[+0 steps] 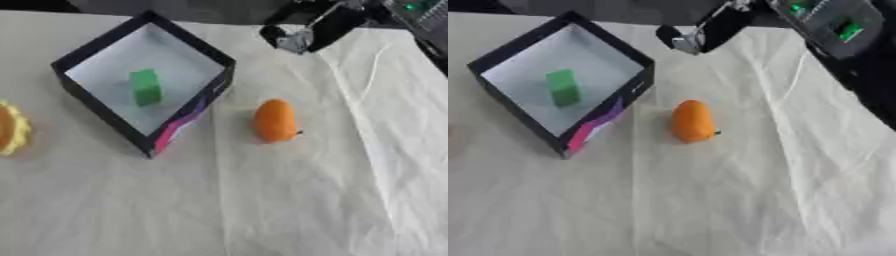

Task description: Pick up objects on the table and place them in the box.

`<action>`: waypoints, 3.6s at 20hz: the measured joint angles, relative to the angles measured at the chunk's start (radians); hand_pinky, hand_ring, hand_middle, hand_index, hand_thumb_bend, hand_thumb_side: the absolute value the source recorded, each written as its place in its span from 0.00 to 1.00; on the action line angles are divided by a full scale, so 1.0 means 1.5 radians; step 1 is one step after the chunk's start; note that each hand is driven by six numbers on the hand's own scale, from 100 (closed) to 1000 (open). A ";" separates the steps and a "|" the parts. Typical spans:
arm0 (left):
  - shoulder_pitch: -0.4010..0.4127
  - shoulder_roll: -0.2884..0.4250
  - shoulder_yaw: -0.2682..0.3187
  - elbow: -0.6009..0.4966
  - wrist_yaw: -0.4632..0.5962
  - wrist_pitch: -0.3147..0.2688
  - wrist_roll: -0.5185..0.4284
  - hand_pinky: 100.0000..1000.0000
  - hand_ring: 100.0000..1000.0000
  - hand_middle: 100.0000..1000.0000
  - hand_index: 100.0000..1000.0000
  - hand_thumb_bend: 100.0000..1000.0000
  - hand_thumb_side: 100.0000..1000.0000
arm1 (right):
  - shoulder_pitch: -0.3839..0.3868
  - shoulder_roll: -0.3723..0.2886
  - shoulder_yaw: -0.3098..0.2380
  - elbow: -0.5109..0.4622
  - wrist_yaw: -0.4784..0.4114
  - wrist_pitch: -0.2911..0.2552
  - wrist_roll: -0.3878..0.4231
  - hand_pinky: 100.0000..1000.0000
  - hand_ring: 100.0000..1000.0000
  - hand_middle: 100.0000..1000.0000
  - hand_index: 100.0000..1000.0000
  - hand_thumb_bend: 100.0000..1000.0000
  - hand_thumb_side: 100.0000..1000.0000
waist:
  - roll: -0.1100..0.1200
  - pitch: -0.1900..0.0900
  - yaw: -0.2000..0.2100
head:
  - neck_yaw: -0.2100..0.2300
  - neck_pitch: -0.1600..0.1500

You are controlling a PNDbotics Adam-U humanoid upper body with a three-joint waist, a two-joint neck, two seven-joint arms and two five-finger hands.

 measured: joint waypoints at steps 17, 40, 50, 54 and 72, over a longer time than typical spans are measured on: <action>-0.005 -0.001 0.000 -0.001 0.000 -0.005 0.001 0.82 0.76 0.74 0.83 0.00 0.75 | 0.123 0.021 0.000 -0.083 0.097 0.041 -0.017 0.96 0.89 0.80 0.95 0.00 0.11 | 0.005 0.001 0.000 | -0.003 0.000; -0.003 -0.007 0.000 0.000 0.000 -0.004 -0.003 0.82 0.77 0.75 0.83 0.00 0.76 | 0.174 0.049 0.027 0.018 0.166 0.050 -0.008 1.00 0.89 0.80 0.96 0.32 0.56 | 0.011 0.011 -0.005 | -0.003 0.000; -0.003 -0.007 0.000 0.000 0.000 -0.004 -0.004 0.82 0.77 0.75 0.83 0.00 0.76 | 0.186 0.049 0.038 0.084 0.221 0.029 -0.007 1.00 0.90 0.81 0.96 0.39 0.61 | 0.015 0.014 -0.006 | -0.003 0.000; -0.003 -0.007 -0.001 0.000 0.000 -0.004 -0.005 0.82 0.77 0.75 0.83 0.00 0.76 | 0.181 0.049 0.042 0.109 0.235 0.021 -0.005 1.00 0.90 0.81 0.96 0.39 0.61 | 0.015 0.015 -0.006 | -0.003 0.000; -0.003 -0.013 -0.005 0.000 0.000 -0.003 -0.010 0.82 0.77 0.75 0.83 0.00 0.77 | 0.138 0.104 0.055 0.256 0.374 0.001 -0.079 0.87 0.74 0.66 0.83 0.35 0.54 | 0.015 0.023 0.006 | -0.009 0.000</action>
